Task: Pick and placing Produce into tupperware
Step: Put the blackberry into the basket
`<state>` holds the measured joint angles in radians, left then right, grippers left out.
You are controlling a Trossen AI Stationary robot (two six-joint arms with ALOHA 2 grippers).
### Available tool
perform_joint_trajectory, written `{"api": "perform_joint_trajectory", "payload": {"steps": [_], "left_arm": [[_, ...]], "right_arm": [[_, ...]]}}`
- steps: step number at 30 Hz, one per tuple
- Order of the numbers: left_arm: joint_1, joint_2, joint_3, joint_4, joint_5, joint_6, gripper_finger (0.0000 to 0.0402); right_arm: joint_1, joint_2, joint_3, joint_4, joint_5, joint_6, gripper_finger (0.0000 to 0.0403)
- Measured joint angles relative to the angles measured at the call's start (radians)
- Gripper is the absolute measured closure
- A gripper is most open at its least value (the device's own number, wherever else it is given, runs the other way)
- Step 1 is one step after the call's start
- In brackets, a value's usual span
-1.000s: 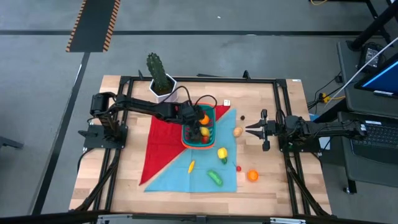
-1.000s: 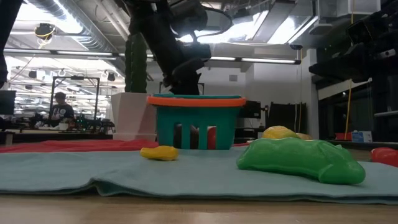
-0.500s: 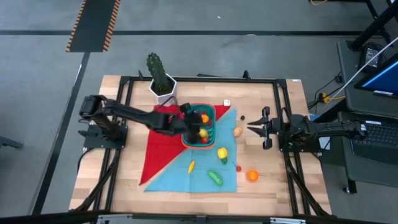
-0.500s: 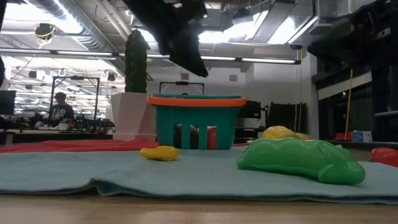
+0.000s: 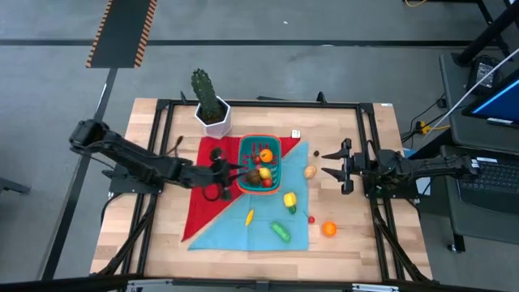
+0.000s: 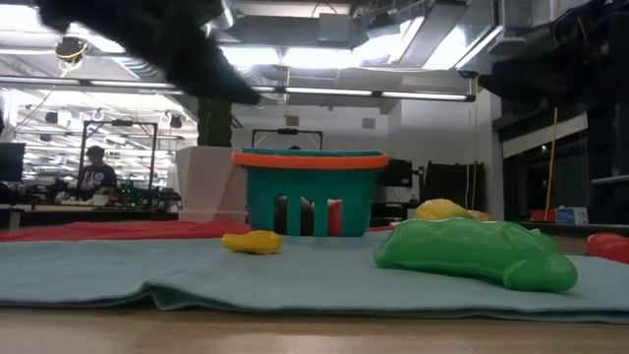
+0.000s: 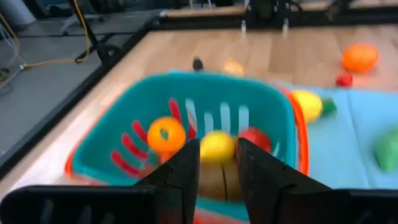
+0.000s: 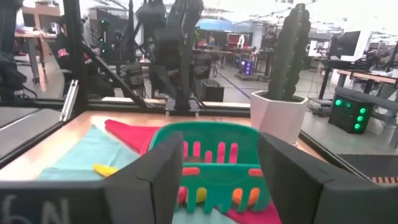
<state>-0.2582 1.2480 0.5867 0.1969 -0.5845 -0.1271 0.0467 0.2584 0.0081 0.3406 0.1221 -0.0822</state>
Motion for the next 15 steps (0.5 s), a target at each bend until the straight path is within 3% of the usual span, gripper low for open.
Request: {"api": "perform_joint_trajectory", "payload": {"steps": [10, 15], "left_arm": [[-0.046, -0.3, -0.312, 0.148, 0.013, 0.003, 0.0321], [-0.045, -0.403, -0.459, 0.302, 0.133, 0.006, 0.0329]], "right_arm": [[0.003, 0.116, 0.182, -0.21, 0.149, 0.009, 0.019], [0.003, 0.24, 0.35, -0.447, 0.165, 0.074, 0.019]]}}
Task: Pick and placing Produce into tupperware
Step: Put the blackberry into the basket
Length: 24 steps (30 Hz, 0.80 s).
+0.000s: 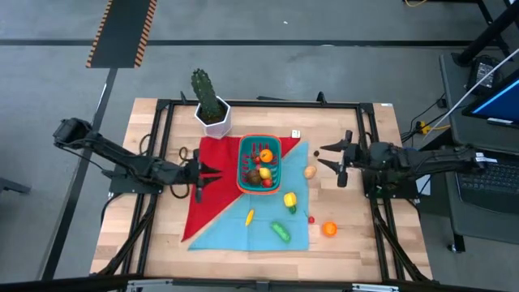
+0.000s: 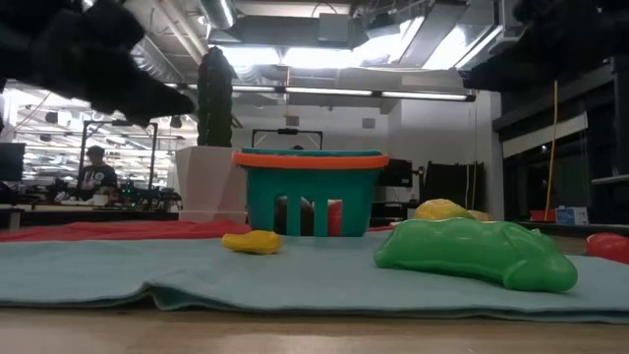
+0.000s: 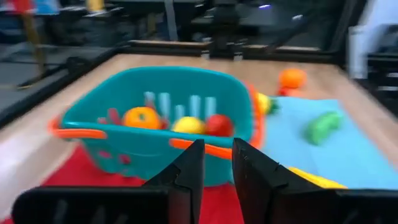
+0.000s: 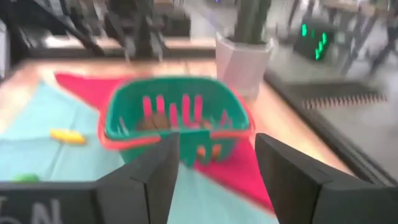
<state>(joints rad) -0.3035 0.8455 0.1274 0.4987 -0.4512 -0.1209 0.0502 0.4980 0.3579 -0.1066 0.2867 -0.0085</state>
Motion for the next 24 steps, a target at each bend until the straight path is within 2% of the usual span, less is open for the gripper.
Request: {"api": "perform_joint_trajectory", "payload": {"steps": [5, 8, 19, 24], "left_arm": [[0.002, -0.077, -0.075, 0.035, 0.065, -0.003, 0.0337], [0.002, -0.101, -0.106, 0.043, 0.121, -0.006, 0.0342], [0.003, -0.104, -0.12, 0.035, 0.132, -0.02, 0.0363], [0.003, -0.104, -0.12, 0.034, 0.132, -0.023, 0.0372]], "right_arm": [[-0.007, 0.149, 0.17, -0.303, 0.044, 0.113, 0.019], [-0.027, 0.23, 0.23, -0.403, 0.045, 0.154, 0.019], [-0.164, 0.396, 0.244, -0.487, 0.058, 0.163, 0.019], [-0.227, 0.419, 0.244, -0.481, -0.014, 0.185, 0.019]]}}
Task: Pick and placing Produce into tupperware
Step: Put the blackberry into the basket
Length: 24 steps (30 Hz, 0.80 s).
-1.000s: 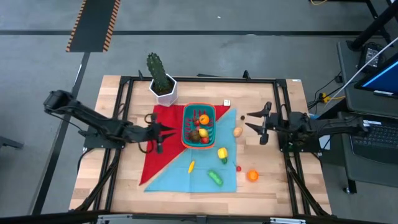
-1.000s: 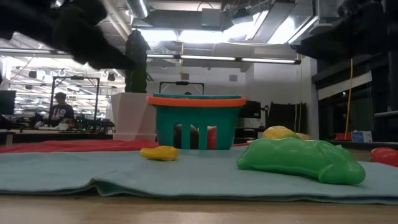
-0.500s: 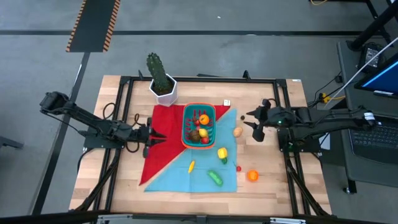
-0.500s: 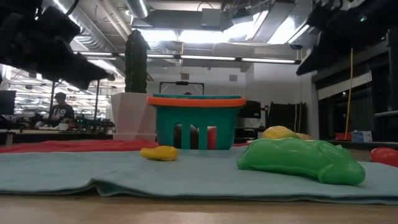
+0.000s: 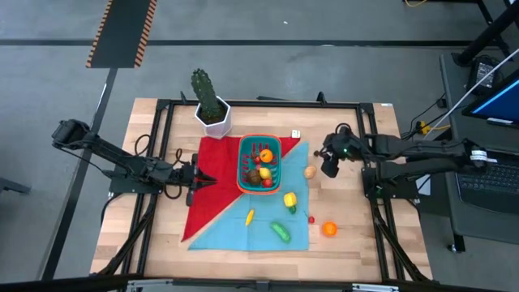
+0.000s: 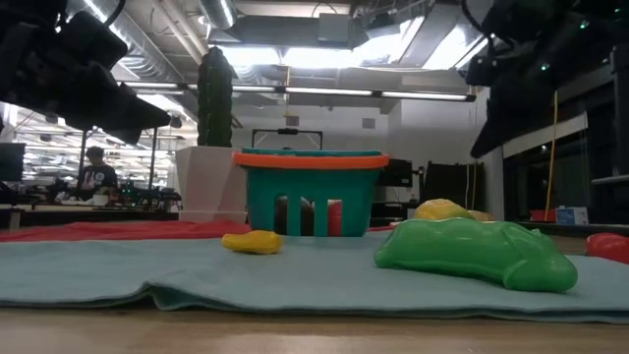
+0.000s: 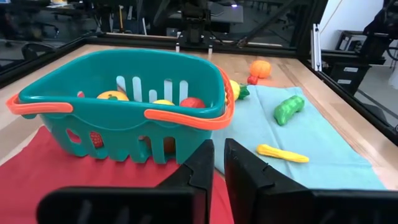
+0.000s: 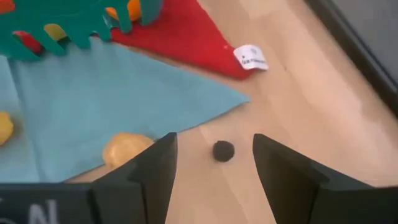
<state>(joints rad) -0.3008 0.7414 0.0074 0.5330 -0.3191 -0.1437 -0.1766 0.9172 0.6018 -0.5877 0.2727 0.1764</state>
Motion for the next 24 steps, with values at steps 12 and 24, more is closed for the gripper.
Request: {"api": "perform_joint_trajectory", "payload": {"steps": [12, 24], "left_arm": [[0.0, 0.001, 0.0, -0.031, -0.02, -0.003, 0.0394], [0.0, 0.001, 0.0, -0.031, -0.021, -0.003, 0.0388]], "right_arm": [[-0.03, 0.155, 0.0, 0.032, -0.018, -0.047, 0.019], [-0.067, 0.315, 0.0, 0.088, -0.064, -0.106, 0.019]]}}
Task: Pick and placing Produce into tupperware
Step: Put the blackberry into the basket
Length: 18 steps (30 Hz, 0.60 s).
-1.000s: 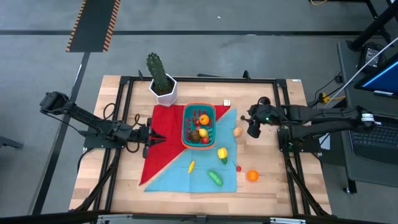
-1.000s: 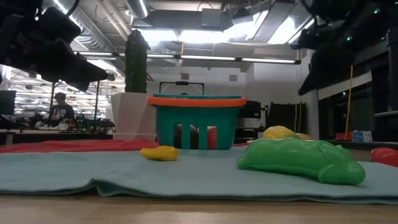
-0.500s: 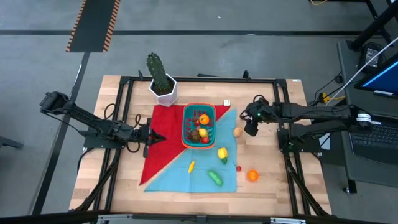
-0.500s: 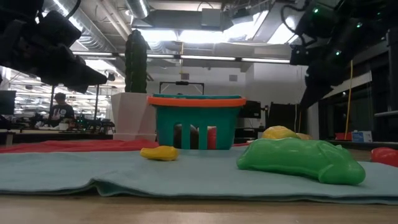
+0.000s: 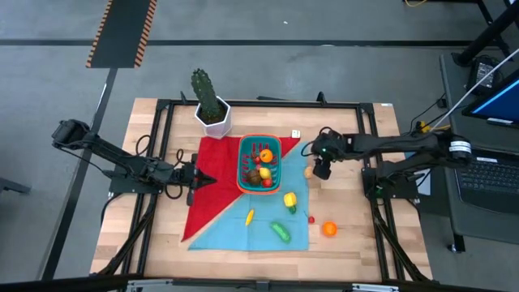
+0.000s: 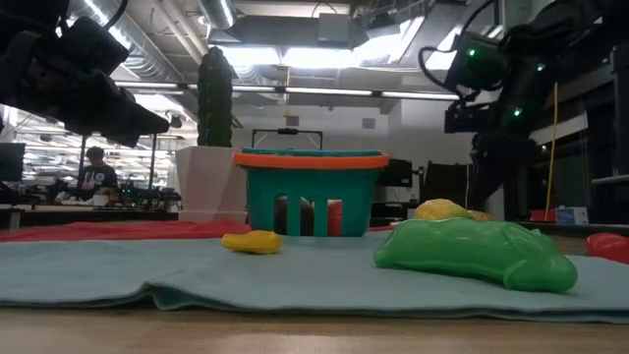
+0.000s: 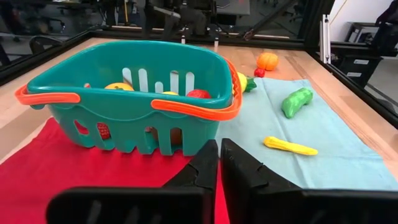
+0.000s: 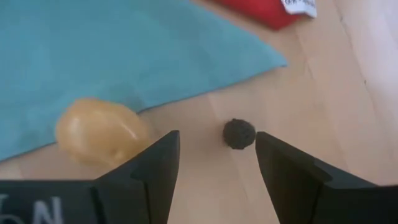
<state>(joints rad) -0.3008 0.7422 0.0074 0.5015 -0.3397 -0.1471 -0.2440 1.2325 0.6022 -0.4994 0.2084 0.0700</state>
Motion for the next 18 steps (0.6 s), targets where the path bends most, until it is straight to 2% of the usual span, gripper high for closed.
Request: {"api": "perform_joint_trajectory", "payload": {"steps": [7, 11, 18], "left_arm": [[0.0, 0.0, 0.0, 0.0, 0.0, 0.0, 0.0369], [0.0, 0.0, 0.0, 0.0, 0.0, 0.0, 0.0359], [0.0, 0.0, 0.0, 0.0, 0.0, 0.0, 0.0343]], "right_arm": [[-0.06, 0.062, 0.0, 0.011, -0.003, -0.023, 0.0204], [-0.091, 0.084, 0.0, 0.043, -0.058, -0.023, 0.0216], [-0.122, 0.125, 0.002, 0.061, -0.092, -0.024, 0.0221]]}}
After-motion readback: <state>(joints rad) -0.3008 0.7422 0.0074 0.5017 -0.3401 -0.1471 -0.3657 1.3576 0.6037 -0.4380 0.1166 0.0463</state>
